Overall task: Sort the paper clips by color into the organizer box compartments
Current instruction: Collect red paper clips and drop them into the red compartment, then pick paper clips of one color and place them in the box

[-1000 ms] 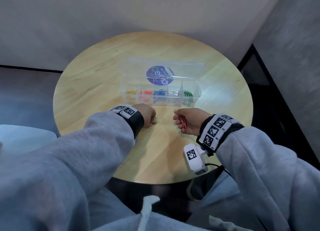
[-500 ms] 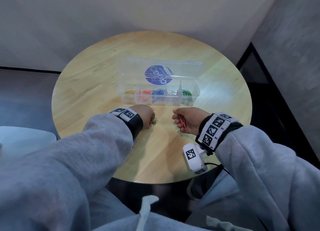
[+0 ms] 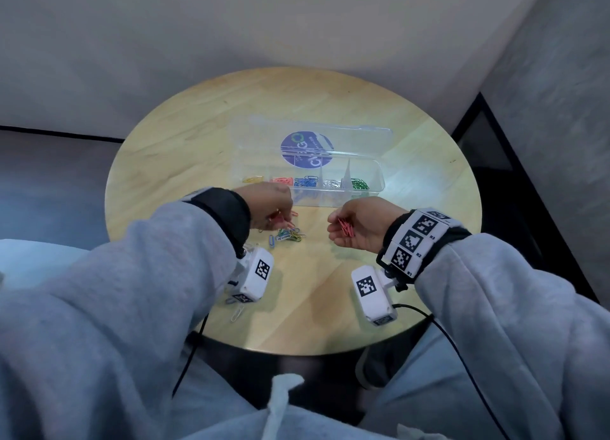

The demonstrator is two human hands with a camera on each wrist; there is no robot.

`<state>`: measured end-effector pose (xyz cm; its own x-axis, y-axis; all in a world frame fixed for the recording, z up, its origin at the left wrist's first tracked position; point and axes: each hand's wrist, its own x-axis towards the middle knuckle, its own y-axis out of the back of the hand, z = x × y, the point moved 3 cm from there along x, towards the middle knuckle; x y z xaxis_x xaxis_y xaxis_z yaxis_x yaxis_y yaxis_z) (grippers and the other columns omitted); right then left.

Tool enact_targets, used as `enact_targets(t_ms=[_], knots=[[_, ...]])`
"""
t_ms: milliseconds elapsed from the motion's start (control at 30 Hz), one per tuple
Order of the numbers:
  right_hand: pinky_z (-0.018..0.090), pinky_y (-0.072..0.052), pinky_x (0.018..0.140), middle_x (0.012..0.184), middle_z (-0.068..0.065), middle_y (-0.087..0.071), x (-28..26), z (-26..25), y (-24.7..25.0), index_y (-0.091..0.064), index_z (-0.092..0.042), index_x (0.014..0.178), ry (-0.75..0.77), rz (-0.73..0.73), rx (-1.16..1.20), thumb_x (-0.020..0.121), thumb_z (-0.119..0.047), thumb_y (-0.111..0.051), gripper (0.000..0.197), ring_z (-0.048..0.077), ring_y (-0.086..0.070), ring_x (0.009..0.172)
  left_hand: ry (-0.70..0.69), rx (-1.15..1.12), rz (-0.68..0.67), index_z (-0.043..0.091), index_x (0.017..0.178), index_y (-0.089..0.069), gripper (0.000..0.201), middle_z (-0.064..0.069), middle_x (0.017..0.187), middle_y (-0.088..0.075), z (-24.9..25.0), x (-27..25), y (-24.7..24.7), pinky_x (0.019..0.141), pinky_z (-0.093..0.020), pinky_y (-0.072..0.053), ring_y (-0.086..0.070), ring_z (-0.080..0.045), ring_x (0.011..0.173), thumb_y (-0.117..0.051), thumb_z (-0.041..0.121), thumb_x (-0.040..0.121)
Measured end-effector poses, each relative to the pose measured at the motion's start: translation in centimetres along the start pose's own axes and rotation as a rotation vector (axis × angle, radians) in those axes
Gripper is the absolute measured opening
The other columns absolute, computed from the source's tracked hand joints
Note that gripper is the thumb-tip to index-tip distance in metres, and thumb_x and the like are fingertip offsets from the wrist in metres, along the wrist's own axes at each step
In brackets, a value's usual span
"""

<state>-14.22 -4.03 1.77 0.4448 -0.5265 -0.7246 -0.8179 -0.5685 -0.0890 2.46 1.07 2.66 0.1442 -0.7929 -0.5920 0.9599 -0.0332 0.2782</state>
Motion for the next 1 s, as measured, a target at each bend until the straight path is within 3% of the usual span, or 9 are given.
enact_targets(t_ms=[167,300,433,567,633,700,733,833,1000], knots=[[0.014,-0.047,0.045,0.069,0.005,-0.048,0.3,-2.6,-1.3,-0.056,-0.004,0.085,0.056,-0.042,-0.008,0.099,-0.007,-0.036,0.024,0.009,-0.048,0.056,0.013,-0.343,0.114,0.007,0.069,-0.041,0.022,-0.009,0.069,-0.046,1.6,0.0,2.8,0.032,-0.010,-0.027,-0.037,-0.011,0.048,-0.032,-0.001,0.087],[0.018,-0.050,0.046,0.073,0.010,-0.045,0.9,-4.7,-2.8,-0.050,0.001,0.089,0.077,-0.073,0.129,0.095,0.003,-0.025,0.026,0.016,-0.046,0.061,0.051,-0.456,0.105,0.007,0.077,-0.043,0.014,-0.008,0.071,-0.046,1.9,0.6,3.5,0.034,-0.011,-0.038,-0.048,-0.010,0.042,-0.041,0.005,0.091],[0.021,-0.054,0.052,0.085,0.013,-0.044,1.9,-6.5,-4.3,-0.047,0.001,0.090,0.104,-0.061,0.167,0.088,0.013,-0.016,0.033,0.021,-0.048,0.071,0.050,-0.558,0.165,0.007,0.080,-0.044,0.023,-0.014,0.082,-0.049,2.2,1.7,4.3,0.063,-0.023,-0.051,-0.054,-0.022,0.069,-0.051,0.023,0.095],[0.019,-0.056,0.054,0.089,0.015,-0.045,3.1,-7.8,-5.0,-0.049,0.002,0.087,0.101,-0.030,0.156,0.093,0.015,-0.021,0.031,0.021,-0.052,0.078,0.073,-0.594,0.118,0.007,0.078,-0.045,0.032,-0.016,0.087,-0.050,2.5,2.6,4.7,0.076,-0.028,-0.052,-0.056,-0.024,0.072,-0.051,0.033,0.095],[0.020,-0.057,0.069,0.091,0.016,-0.046,3.8,-8.3,-5.0,-0.050,0.002,0.088,0.087,0.004,0.153,0.094,0.014,-0.026,0.028,0.022,-0.053,0.088,0.062,-0.602,0.131,0.006,0.079,-0.046,0.033,-0.017,0.087,-0.050,2.7,3.0,4.9,0.075,-0.028,-0.052,-0.055,-0.024,0.072,-0.051,0.035,0.095],[0.027,-0.051,0.092,0.092,0.016,-0.047,4.6,-8.6,-4.8,-0.051,0.004,0.107,0.095,0.050,0.117,0.092,0.014,-0.028,0.029,0.022,-0.050,0.096,0.041,-0.606,0.142,0.006,0.079,-0.047,0.034,-0.016,0.084,-0.050,3.1,3.4,5.0,0.071,-0.027,-0.051,-0.053,-0.023,0.069,-0.051,0.036,0.094],[0.027,-0.050,0.094,0.088,0.015,-0.047,5.0,-8.6,-4.8,-0.047,0.005,0.121,0.105,0.060,0.094,0.091,0.015,-0.028,0.037,0.022,-0.050,0.093,0.034,-0.604,0.144,0.006,0.080,-0.048,0.034,-0.014,0.082,-0.049,3.3,3.6,5.0,0.068,-0.026,-0.050,-0.051,-0.021,0.067,-0.050,0.038,0.094],[0.023,-0.041,0.067,0.074,0.010,-0.037,5.7,-8.8,-5.1,-0.030,0.010,0.140,0.127,0.050,0.043,0.085,0.016,-0.027,0.056,0.017,-0.041,0.069,0.024,-0.590,0.150,0.009,0.080,-0.050,0.037,-0.009,0.077,-0.043,3.7,4.2,4.9,0.062,-0.025,-0.042,-0.043,-0.017,0.061,-0.048,0.042,0.094],[0.026,-0.039,0.071,0.076,0.010,-0.036,6.4,-8.7,-5.0,-0.047,0.007,0.129,0.178,0.059,-0.006,0.082,0.012,-0.035,0.049,0.018,-0.039,0.070,0.008,-0.557,0.127,0.013,0.082,-0.054,0.039,-0.004,0.080,-0.037,3.6,4.4,4.8,0.064,-0.023,-0.038,-0.036,-0.015,0.066,-0.044,0.049,0.094]])
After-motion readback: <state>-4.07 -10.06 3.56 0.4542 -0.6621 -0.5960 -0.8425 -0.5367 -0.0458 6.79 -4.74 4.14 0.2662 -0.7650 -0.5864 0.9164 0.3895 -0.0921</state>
